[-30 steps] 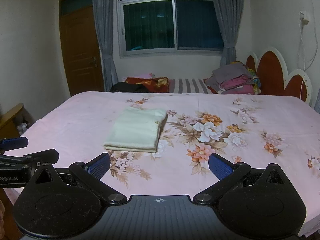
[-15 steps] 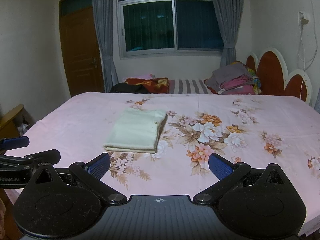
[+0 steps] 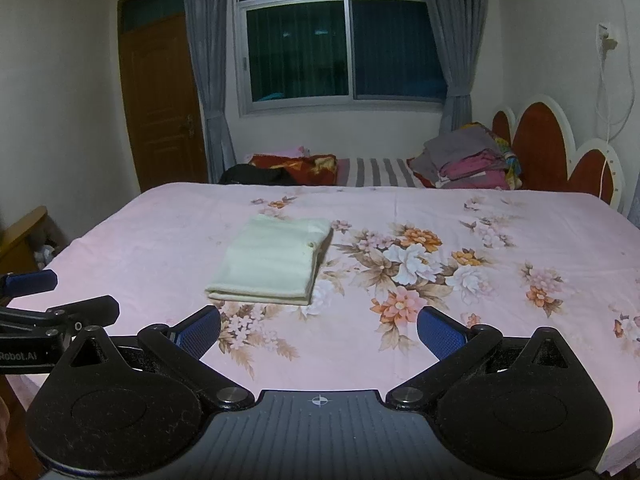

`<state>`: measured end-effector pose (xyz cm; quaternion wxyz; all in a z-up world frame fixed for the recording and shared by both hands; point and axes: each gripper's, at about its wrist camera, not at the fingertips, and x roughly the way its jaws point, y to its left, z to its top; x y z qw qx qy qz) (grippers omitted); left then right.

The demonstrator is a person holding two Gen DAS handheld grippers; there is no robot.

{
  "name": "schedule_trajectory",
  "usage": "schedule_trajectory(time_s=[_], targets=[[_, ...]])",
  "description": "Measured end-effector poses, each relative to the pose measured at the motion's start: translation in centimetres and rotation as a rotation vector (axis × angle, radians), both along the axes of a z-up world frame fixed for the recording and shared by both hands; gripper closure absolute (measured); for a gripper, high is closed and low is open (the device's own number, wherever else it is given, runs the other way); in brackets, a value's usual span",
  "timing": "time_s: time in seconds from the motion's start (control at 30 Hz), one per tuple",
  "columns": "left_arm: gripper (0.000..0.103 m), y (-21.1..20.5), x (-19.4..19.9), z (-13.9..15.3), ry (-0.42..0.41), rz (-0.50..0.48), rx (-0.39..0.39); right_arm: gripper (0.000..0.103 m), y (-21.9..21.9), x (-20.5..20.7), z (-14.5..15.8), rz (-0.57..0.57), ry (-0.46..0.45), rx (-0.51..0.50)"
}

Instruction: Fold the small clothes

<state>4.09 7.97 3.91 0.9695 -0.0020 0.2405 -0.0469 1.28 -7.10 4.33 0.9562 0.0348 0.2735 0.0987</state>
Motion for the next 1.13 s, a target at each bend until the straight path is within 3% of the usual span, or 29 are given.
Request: schedule_trajectory(time_s=[1.13], targets=[[0.0,-0.6,0.0,-0.3,-0.019,-0.024,0.01,0.0,-1.9,-0.6,0.1,0.001,-0.01,0.015]])
